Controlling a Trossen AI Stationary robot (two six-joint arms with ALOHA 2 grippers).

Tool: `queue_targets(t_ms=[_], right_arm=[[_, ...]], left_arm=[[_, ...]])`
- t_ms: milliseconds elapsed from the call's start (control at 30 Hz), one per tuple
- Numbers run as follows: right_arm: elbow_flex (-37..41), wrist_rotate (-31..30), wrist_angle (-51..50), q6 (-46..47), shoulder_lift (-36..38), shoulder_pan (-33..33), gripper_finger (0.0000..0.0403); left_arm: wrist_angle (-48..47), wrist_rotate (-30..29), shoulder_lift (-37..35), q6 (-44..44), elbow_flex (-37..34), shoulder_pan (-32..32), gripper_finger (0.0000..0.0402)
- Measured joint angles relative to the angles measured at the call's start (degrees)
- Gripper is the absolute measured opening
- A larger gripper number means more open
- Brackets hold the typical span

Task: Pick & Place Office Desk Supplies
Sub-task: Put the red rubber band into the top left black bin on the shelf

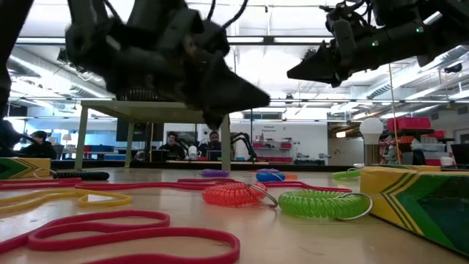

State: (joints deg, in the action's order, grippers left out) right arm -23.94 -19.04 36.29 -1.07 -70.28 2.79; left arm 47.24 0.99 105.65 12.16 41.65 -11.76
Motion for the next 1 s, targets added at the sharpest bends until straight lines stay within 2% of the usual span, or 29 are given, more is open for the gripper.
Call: queue_targets(t_ms=[200, 367, 467, 633, 833, 1000], right_arm=[[0.0, 0.0, -0.5, -3.0, 0.0, -0.1, 0.0013], [0.0, 0.0, -0.6, -3.3, 0.0, -0.1, 0.0013], [0.0, 0.0, -1.0, -3.3, 0.0, -0.1, 0.0013], [0.0, 0.0, -1.4, -4.3, 0.0, -0.1, 0.0013], [0.0, 0.0, -1.1, -4.9, 0.0, -0.1, 0.0013], [0.0, 0.0, -1.0, -5.1, 0.0, -0.2, 0.0013]], left_arm=[[-32.5, -5.3, -10.2, -1.7, 6.1, -5.1, 0.0011], [-60.7, -11.1, -15.3, 7.2, 11.0, -9.7, 0.0025], [-71.9, -14.7, -15.3, 13.9, 13.3, -12.8, 0.0044], [-79.8, -13.6, -14.6, 25.1, 13.6, -17.9, 0.0076], [-85.7, -13.0, -14.7, 33.4, 13.6, -20.7, 0.0107], [-86.1, -17.8, -13.1, 37.3, 13.6, -21.2, 0.0114]])
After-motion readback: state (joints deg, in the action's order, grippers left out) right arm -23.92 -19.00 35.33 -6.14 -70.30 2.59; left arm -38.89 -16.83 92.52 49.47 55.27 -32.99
